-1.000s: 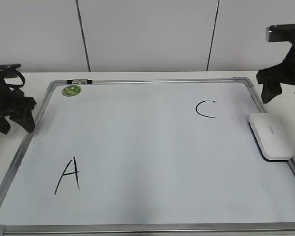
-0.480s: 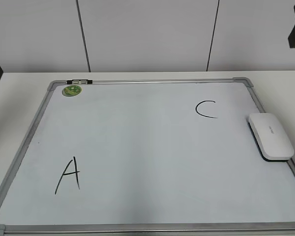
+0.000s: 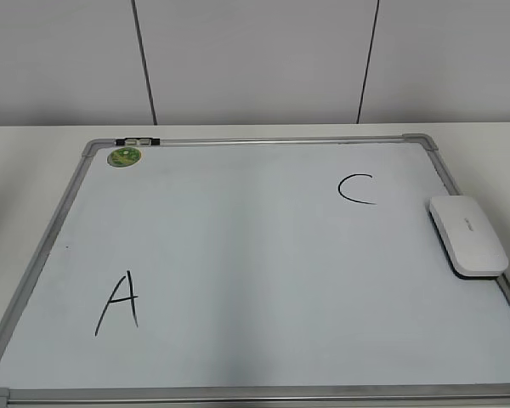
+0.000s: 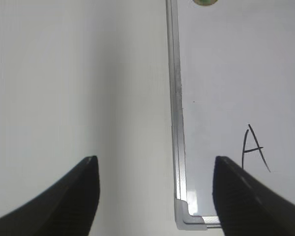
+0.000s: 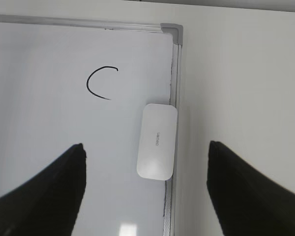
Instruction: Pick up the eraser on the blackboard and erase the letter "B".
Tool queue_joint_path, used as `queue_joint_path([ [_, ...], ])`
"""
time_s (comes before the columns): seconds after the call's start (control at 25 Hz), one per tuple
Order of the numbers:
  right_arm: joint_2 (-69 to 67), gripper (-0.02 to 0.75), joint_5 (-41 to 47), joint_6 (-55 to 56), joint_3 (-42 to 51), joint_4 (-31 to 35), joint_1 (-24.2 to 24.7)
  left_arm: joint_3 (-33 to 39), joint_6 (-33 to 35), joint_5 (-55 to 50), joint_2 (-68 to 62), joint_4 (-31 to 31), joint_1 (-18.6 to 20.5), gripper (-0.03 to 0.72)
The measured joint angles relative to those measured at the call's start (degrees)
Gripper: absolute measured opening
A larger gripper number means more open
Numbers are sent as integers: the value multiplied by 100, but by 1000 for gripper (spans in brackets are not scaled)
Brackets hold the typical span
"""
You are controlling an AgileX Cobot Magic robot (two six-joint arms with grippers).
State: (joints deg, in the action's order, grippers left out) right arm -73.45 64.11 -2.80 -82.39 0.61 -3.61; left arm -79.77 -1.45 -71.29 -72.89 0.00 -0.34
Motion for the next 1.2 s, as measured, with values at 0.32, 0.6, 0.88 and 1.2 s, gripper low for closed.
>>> queue_joint_path([
  [0.32, 903, 592, 553, -9, 0, 281, 0, 0, -209, -61, 1079, -61, -102, 523],
  [0.6, 1932, 592, 834, -21, -13, 244, 0, 77, -221, -127, 1852, -402, -258, 522],
  [0.88, 2973, 592, 852, -21, 250, 100, 0, 1038, -231, -137, 2869, -467, -258, 515],
  [1.2, 4301, 592, 880, -21, 1474, 43, 0, 2556, -231, -149, 4240, -618, -258, 491],
])
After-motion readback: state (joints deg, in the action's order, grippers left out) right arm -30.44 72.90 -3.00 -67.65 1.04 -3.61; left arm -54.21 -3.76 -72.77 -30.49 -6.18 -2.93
